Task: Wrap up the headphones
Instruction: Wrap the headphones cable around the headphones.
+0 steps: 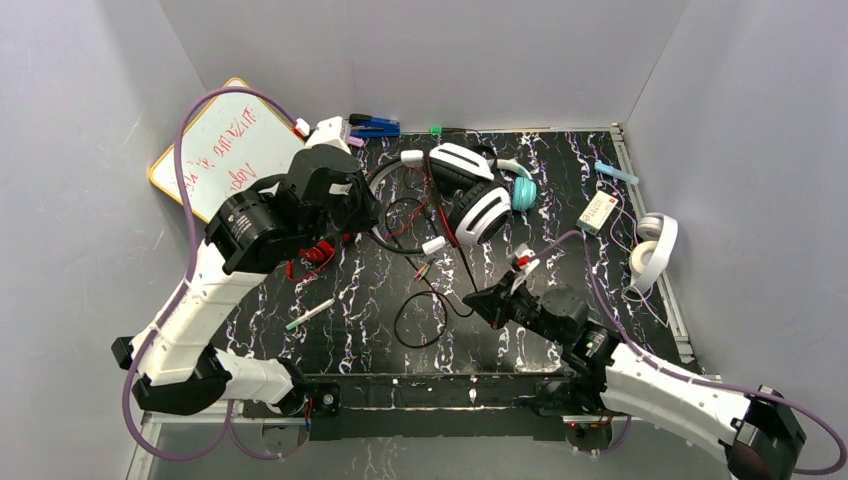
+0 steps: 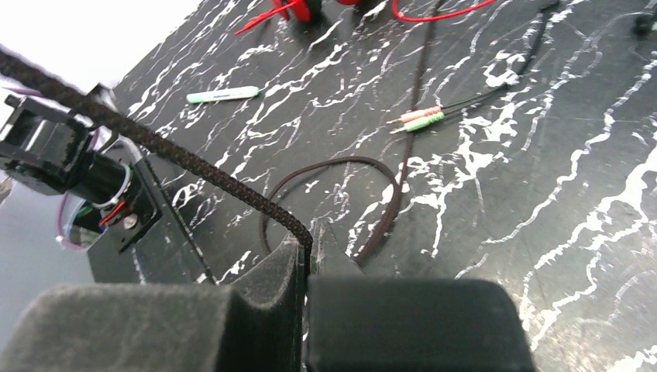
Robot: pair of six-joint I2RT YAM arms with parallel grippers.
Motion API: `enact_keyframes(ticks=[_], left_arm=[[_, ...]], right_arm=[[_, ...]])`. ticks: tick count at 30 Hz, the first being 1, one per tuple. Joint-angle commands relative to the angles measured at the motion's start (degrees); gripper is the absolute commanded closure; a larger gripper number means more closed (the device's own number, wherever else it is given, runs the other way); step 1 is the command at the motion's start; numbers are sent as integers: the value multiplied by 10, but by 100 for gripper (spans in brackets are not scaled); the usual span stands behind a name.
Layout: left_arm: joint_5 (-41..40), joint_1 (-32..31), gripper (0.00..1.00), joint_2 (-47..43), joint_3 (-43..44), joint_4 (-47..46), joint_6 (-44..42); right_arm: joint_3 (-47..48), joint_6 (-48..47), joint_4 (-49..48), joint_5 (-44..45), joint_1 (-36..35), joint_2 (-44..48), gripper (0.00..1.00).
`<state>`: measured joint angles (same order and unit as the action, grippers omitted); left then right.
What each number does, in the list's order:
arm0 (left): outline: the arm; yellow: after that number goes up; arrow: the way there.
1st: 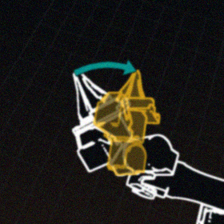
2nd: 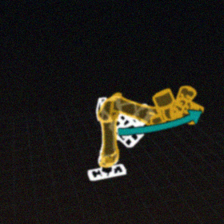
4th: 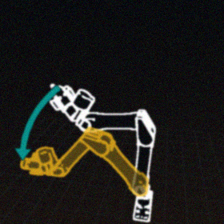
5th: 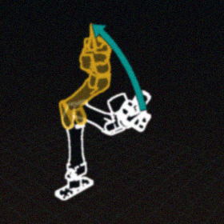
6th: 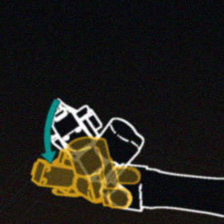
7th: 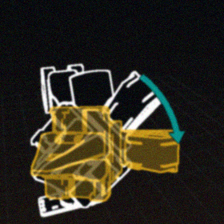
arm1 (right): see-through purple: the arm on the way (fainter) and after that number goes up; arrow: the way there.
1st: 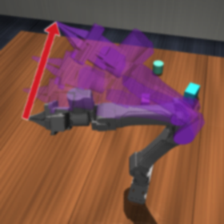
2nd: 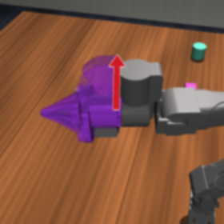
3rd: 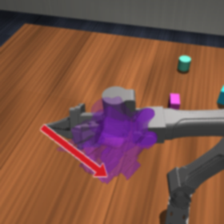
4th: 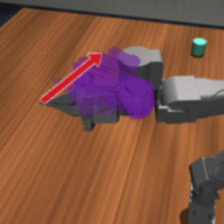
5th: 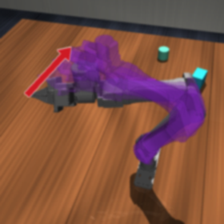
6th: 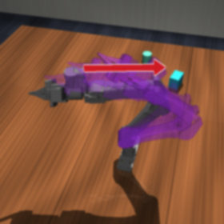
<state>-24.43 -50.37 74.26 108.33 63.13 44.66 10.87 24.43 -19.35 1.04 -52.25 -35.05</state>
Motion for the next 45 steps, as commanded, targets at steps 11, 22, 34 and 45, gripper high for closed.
enact_keyframes(ticks=[11,22,34,45], left_arm=[[261,-1,100,-67,-44,-124,-50],[332,-1,100,-83,-132,-128,-168],[277,-2,100,-98,-251,-130,-315],[197,-3,100,-89,-265,-124,-535]], right_arm=[[137,-12,27,-329,171,-88,99],[248,97,12,-576,319,-264,99],[347,99,154,-615,326,-226,99],[357,162,224,-686,326,-201,99]])
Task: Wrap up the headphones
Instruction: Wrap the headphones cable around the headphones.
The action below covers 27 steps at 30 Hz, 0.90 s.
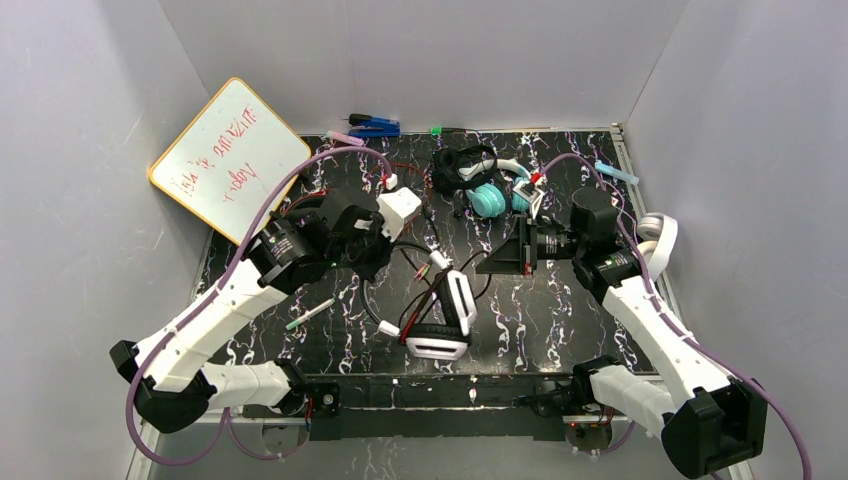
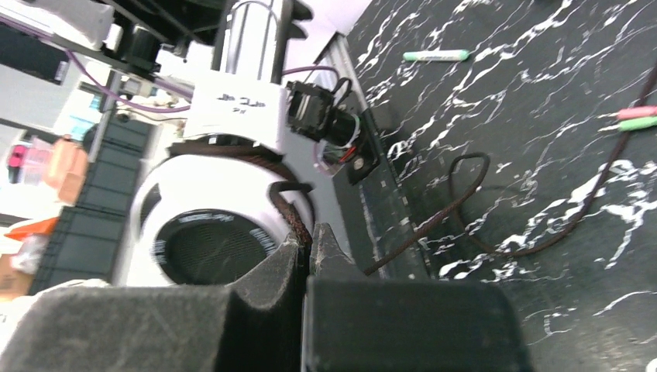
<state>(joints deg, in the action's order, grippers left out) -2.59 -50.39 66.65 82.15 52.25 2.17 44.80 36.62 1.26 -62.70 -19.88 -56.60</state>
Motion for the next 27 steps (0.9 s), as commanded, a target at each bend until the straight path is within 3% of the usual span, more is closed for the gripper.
enact_keyframes(ticks=[1,11,20,27], left_arm=[[-26,-3,100,-11,-2,-15,-126],[-67,-3,100,1,4,-34,-255],[-179,-5,100,0,4,-79,-294],[-198,-7,100,0,4,-112,-301]], right_arm=[[17,47,18,-56,2,16,99],[10,148,-45,-89,2,17,99],[-34,363,-250,-90,-2,45,91],[-28,398,-244,-60,-20,53,85]])
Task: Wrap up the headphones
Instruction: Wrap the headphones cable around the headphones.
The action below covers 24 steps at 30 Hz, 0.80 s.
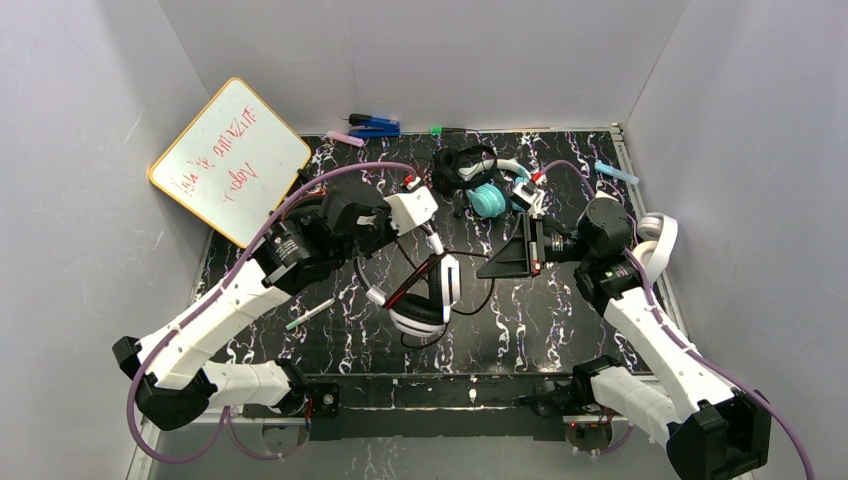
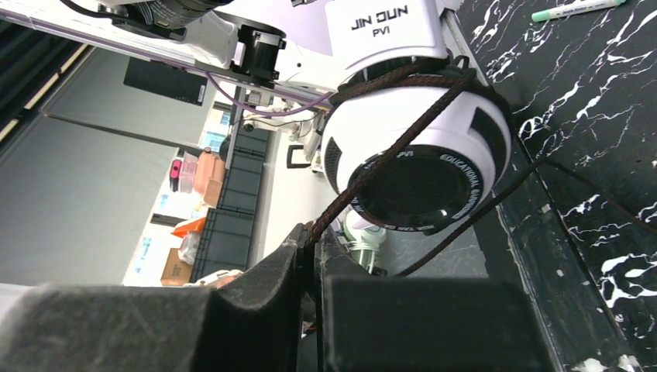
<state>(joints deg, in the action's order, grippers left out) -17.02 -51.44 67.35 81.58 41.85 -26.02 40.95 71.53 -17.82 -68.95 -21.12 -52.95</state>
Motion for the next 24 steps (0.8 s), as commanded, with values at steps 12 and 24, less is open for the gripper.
enact_keyframes(ticks=[12,24], left_arm=[[-97,-2,100,1,-8,-38,15],[-315,-2,100,43,12,-43,294]], right_arm=[[5,119,-144,104,-107,-14,69],[42,-12,19,224,-192,-21,71]])
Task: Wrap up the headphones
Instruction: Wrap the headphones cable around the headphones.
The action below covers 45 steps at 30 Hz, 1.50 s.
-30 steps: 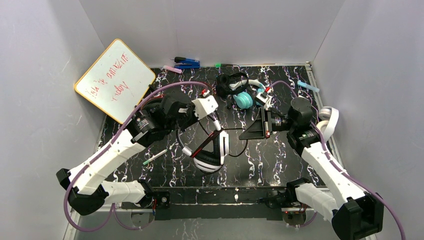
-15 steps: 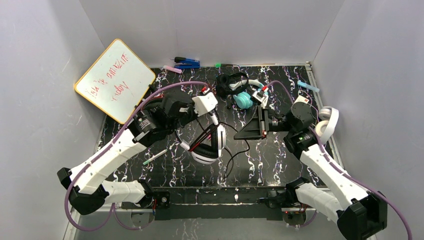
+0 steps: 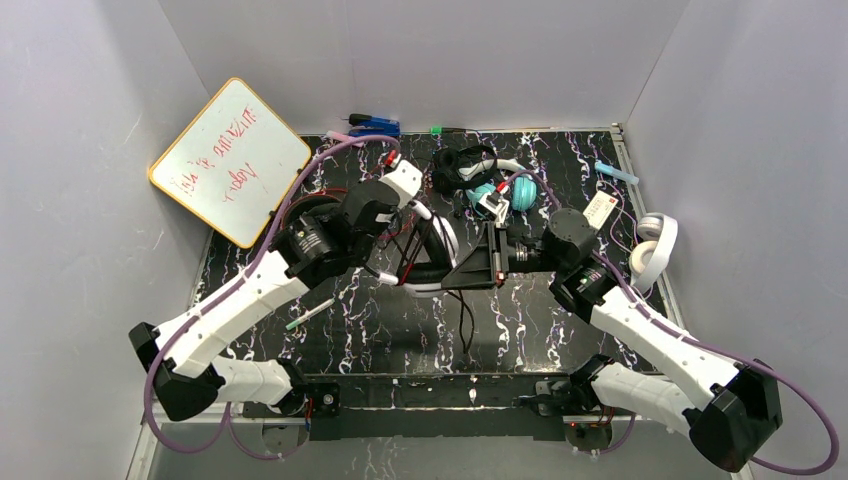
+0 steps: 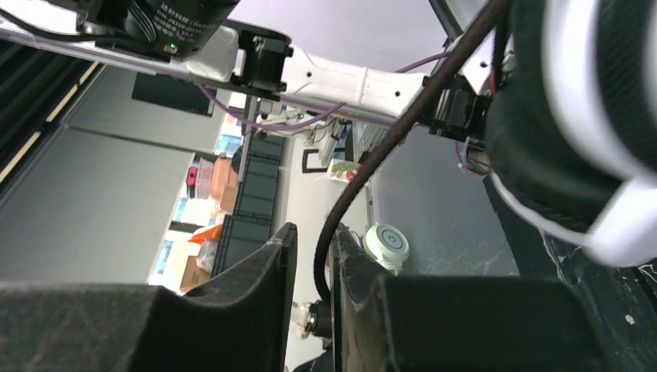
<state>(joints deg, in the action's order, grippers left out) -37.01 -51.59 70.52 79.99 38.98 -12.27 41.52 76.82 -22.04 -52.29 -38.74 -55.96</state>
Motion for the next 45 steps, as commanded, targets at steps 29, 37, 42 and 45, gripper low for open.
enact_keyframes(ticks=[29,37,42,45], left_arm=[[8,80,100,82,140,145,510],[79,102,100,71,174,154,521],[126,103,100,74,207,169,526],[138,103,100,75,220,180,527]], right_arm=[[-10,-252,243,270,-119,27,66],[-147,-273,96,289,-120,77,57],[-205,-345,15,283,-120,84,44],[-224,-410,-15,276,-120,82,33]])
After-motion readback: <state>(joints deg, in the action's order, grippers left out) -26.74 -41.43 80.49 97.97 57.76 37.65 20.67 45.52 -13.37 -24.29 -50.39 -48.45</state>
